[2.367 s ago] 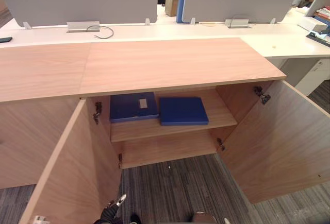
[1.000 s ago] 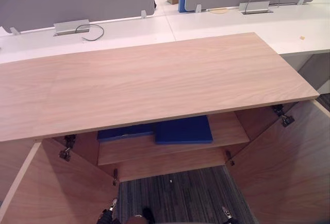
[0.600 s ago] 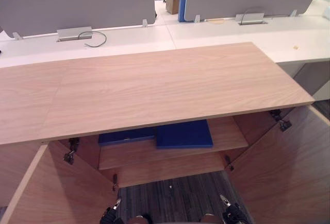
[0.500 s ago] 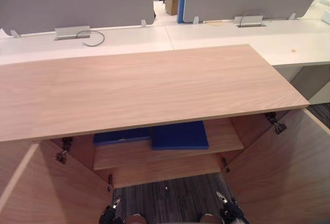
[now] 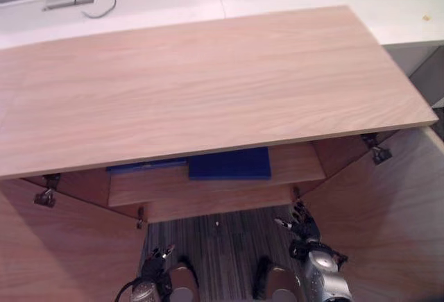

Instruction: Walk over to the cabinet, pick up the folder, carry it to the office cabinet, place the folder inside the office cabinet, then close the office cabinet door

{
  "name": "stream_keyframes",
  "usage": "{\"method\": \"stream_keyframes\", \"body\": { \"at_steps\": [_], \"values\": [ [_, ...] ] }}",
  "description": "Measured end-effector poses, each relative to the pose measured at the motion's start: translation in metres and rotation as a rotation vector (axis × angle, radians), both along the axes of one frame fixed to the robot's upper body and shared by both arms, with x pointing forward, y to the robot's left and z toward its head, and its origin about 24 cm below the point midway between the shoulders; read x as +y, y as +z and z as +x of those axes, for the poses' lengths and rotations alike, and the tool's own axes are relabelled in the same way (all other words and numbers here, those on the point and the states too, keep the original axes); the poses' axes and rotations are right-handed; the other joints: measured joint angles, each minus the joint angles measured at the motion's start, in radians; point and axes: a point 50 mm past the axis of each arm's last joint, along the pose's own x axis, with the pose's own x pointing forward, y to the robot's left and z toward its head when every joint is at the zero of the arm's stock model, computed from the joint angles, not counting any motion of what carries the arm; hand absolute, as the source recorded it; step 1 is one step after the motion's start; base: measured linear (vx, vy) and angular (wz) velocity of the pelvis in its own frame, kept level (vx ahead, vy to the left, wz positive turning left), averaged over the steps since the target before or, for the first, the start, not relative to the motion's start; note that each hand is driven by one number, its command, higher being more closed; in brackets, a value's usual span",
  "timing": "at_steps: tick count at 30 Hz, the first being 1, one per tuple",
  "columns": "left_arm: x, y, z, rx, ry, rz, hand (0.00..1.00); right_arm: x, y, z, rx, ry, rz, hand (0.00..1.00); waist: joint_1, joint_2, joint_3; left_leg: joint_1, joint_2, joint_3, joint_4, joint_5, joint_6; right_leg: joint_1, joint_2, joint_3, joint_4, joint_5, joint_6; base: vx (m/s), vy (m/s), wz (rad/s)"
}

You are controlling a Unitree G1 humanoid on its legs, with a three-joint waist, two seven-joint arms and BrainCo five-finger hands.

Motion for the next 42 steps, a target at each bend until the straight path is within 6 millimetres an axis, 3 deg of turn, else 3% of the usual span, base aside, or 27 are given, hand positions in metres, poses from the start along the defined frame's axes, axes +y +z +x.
{"method": "stream_keyframes", "body": {
  "at_steps": [3,5,9,13,19,23,27,35,38,42],
  "values": [
    [0.003,0.005,0.009,-0.037,-0.029,0.024,0.00,0.016,0.035,0.033,-0.145,0.130,-0.067,0.00,-0.003,0.001,0.042,-0.042,-0.008,-0.007,0.049,-0.012,0.014,-0.040,-0.018,0.015,0.040,0.000,0.001,-0.05,0.072,0.01],
    [0.007,0.010,0.016,-0.069,-0.032,0.040,0.00,0.031,0.069,0.058,-0.286,0.233,-0.130,0.00,-0.003,0.003,0.078,-0.072,-0.011,-0.005,0.083,-0.024,0.024,-0.077,-0.029,0.031,0.068,-0.002,0.003,-0.12,0.078,-0.08],
    [0.015,0.018,0.025,-0.108,-0.038,0.073,0.00,0.058,0.109,0.080,-0.454,0.356,-0.188,0.00,0.001,0.008,0.123,-0.128,-0.018,-0.011,0.101,-0.019,0.032,-0.133,-0.038,0.043,0.083,0.006,0.005,-0.13,0.044,0.00],
    [0.025,0.019,0.025,-0.097,-0.035,0.120,0.00,0.069,0.144,0.101,-0.571,0.419,-0.269,0.00,0.009,0.017,0.150,-0.241,-0.039,-0.019,0.038,0.049,0.044,-0.248,-0.037,0.038,0.038,0.060,-0.007,-0.05,0.000,0.07],
    [0.021,0.016,0.022,-0.084,0.024,0.097,0.00,0.067,0.188,0.131,-0.685,0.347,-0.381,0.00,0.047,0.047,0.180,-0.352,-0.039,-0.044,0.055,0.073,0.047,-0.344,-0.036,0.031,0.059,0.076,-0.013,0.02,0.010,0.06],
    [0.020,0.018,0.027,-0.105,0.051,0.079,0.00,0.061,0.207,0.145,-0.707,0.308,-0.420,0.00,0.066,0.051,0.183,-0.412,-0.043,-0.049,0.070,0.077,0.052,-0.406,-0.045,0.036,0.087,0.075,-0.014,-0.05,0.053,0.06],
    [0.016,0.023,0.041,-0.131,0.033,0.086,0.00,0.042,0.239,0.159,-0.755,0.228,-0.482,0.00,0.087,0.060,0.188,-0.489,-0.059,-0.063,0.023,0.125,0.064,-0.485,-0.052,0.024,0.073,0.088,-0.027,-0.07,0.037,0.14],
    [0.009,0.036,0.068,-0.216,0.054,0.049,0.00,0.015,0.306,0.177,-0.829,0.148,-0.617,0.00,0.115,0.062,0.188,-0.519,-0.066,-0.075,-0.145,0.244,0.045,-0.550,-0.027,-0.010,0.018,0.122,-0.057,0.04,-0.017,0.06],
    [0.004,0.044,0.080,-0.257,0.036,0.039,0.00,0.006,0.333,0.182,-0.816,0.182,-0.750,0.00,0.122,0.065,0.187,-0.526,-0.068,-0.082,-0.197,0.277,0.041,-0.562,-0.017,-0.026,-0.003,0.131,-0.062,0.07,0.019,0.05],
    [-0.004,0.052,0.092,-0.305,0.009,0.027,0.00,-0.003,0.351,0.184,-0.772,0.213,-0.920,0.00,0.141,0.066,0.187,-0.533,-0.068,-0.091,-0.210,0.288,0.037,-0.568,-0.015,-0.033,-0.004,0.132,-0.063,0.08,0.047,0.07]
  ]
}}
